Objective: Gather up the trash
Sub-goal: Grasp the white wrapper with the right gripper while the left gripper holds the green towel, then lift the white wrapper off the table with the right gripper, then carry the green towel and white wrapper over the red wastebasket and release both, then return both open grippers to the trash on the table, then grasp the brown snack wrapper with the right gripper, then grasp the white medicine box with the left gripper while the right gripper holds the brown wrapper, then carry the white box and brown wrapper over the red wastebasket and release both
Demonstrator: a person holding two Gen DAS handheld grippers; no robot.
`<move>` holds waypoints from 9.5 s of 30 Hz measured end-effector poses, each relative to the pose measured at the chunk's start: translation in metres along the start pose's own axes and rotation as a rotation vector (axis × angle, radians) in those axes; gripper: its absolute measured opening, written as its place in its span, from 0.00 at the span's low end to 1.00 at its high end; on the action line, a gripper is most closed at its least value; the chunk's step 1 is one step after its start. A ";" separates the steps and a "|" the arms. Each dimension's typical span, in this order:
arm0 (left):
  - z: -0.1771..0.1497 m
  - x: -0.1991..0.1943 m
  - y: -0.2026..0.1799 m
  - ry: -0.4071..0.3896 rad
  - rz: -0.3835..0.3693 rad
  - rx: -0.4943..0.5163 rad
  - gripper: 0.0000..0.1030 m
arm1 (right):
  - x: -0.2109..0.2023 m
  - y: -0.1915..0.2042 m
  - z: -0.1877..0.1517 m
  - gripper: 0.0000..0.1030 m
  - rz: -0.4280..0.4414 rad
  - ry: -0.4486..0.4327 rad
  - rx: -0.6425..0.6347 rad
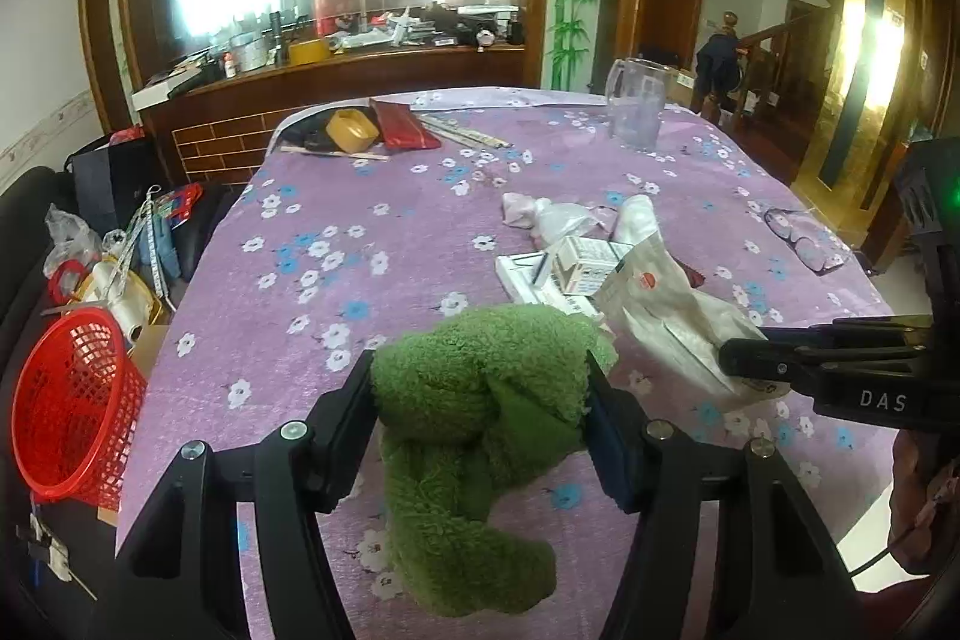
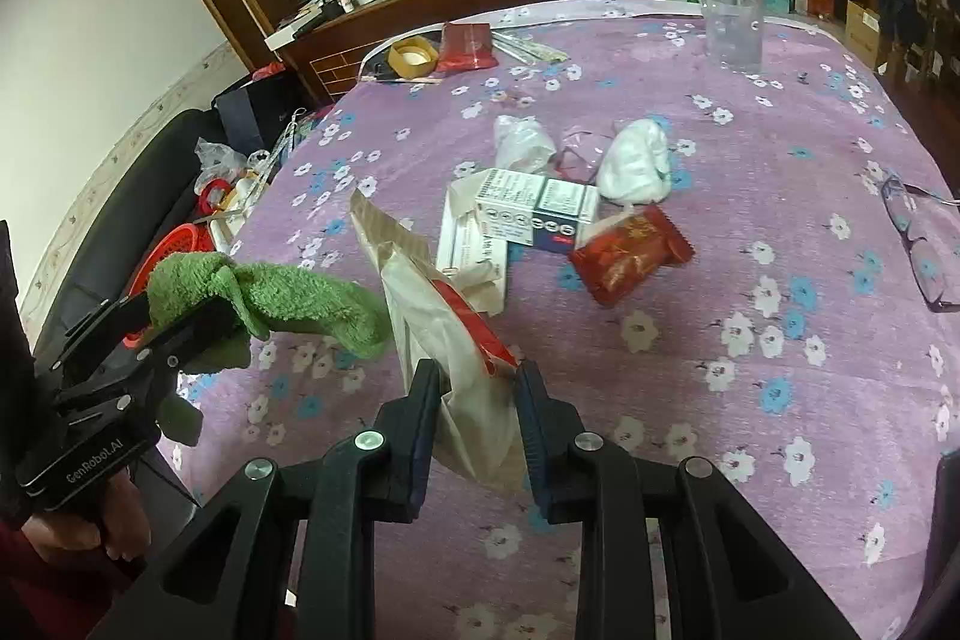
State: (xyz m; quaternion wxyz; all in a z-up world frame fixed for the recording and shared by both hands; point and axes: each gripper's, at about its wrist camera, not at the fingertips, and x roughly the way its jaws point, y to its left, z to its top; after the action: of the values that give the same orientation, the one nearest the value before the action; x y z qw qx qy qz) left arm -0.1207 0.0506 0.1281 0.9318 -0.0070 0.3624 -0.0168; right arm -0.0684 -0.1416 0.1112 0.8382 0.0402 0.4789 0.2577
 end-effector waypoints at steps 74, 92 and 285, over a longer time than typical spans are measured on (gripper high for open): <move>0.021 0.023 -0.028 0.000 -0.107 0.043 0.60 | -0.043 -0.054 -0.021 0.27 -0.133 -0.053 0.204; 0.016 0.005 0.022 -0.023 -0.013 -0.034 0.60 | -0.018 -0.020 0.005 0.27 -0.060 -0.026 0.127; -0.008 -0.048 0.070 -0.054 0.080 -0.110 0.05 | 0.046 0.106 0.025 0.33 0.105 0.127 -0.096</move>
State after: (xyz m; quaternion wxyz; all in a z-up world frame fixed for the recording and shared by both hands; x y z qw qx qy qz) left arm -0.1598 0.1218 0.1531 0.9395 -0.0441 0.3373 0.0406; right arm -0.0706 -0.0243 0.1222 0.7925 0.0089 0.5153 0.3260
